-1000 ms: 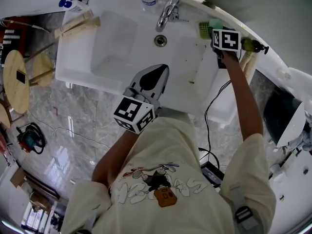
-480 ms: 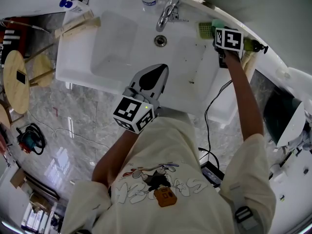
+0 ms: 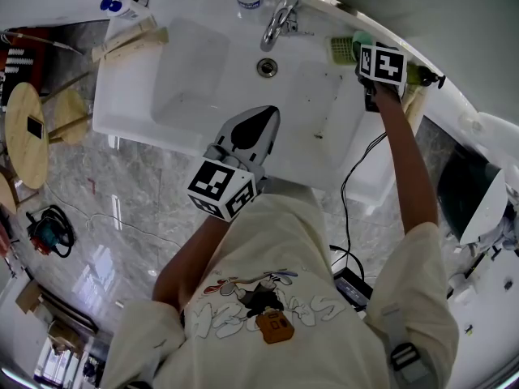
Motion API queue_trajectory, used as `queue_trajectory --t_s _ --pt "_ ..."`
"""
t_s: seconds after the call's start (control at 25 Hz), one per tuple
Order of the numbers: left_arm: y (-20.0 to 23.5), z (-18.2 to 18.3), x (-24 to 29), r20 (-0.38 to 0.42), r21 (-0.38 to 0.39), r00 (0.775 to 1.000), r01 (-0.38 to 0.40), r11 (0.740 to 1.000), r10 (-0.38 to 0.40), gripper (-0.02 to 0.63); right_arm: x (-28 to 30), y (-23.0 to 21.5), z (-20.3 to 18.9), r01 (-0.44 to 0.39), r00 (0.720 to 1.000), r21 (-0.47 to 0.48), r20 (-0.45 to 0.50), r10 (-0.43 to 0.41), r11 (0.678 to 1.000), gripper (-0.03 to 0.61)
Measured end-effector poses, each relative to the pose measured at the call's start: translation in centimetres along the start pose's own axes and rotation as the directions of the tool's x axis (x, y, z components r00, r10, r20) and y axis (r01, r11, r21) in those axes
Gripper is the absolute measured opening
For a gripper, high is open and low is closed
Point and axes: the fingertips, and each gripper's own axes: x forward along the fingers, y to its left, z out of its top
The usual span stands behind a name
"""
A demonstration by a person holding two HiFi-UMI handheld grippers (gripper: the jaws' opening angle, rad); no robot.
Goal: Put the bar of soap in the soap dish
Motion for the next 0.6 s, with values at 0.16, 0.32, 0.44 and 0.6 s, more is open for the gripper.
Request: queue_trajectory --t_s 0.16,0.32,0.44,0.6 --pt "-0.1 0.0 -0.1 0.002 0.005 1.0 0.003 1.0 -0.003 0.008 -0.4 -0.3 0.0 0.003 1.0 0.004 0.006 -0.003 1.0 0.241" --pt "-0.4 0.1 -0.2 0.004 0.01 1.0 0.009 1.0 -0.009 0.008 -1.1 -0.4 -0.1 0.003 1.0 0.013 0.019 -0.004 1.0 0.241" --pt "-0.7 0.3 -0.4 0.007 0.018 1.0 0.014 1.0 -0.014 0.008 -1.7 -0.6 -0.1 0.002 0.999 0.024 0.034 -0.003 1.0 0.241" --pt "-1.0 0.6 -0.7 0.014 0.032 1.0 0.016 0.999 -0.016 0.008 -2.4 -0.8 -0.3 0.001 0.999 0.035 0.048 -0.003 0.999 0.241"
